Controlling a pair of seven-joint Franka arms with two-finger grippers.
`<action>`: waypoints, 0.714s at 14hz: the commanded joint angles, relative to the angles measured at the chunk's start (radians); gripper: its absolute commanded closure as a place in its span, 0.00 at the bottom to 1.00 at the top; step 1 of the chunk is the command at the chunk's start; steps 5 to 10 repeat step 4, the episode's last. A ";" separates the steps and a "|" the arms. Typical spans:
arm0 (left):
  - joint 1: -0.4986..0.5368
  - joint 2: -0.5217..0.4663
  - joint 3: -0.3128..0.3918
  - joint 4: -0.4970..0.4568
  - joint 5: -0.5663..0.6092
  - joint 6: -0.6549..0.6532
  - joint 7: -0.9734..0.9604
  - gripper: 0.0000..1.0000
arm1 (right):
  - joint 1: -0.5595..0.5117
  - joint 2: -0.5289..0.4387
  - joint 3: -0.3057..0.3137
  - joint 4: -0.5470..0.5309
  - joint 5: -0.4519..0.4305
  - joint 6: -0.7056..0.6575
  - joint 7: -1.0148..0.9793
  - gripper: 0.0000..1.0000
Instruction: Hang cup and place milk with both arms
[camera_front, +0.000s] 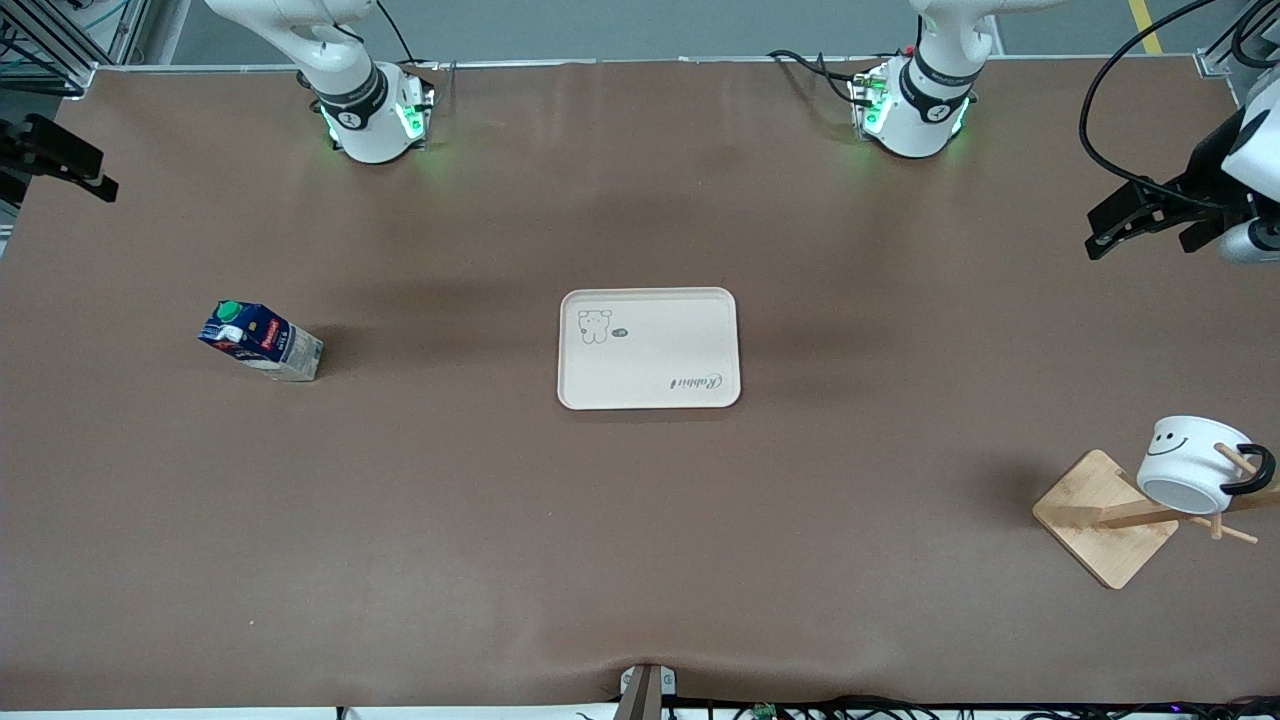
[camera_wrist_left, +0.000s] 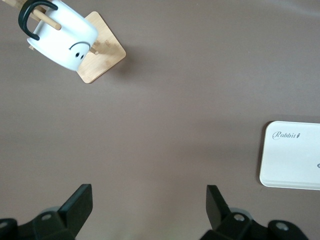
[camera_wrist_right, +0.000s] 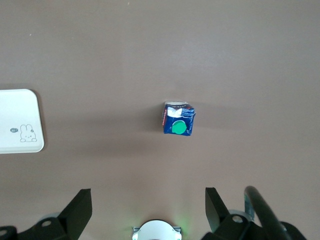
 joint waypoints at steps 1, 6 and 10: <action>0.000 0.001 0.000 0.008 0.014 0.001 0.013 0.00 | -0.026 -0.020 0.011 -0.021 -0.013 0.016 -0.017 0.00; 0.009 0.001 0.003 0.035 0.014 -0.004 0.010 0.00 | -0.027 -0.015 0.011 -0.019 -0.011 0.013 -0.016 0.00; 0.009 0.001 0.003 0.035 0.014 -0.004 0.010 0.00 | -0.027 -0.015 0.011 -0.019 -0.011 0.013 -0.016 0.00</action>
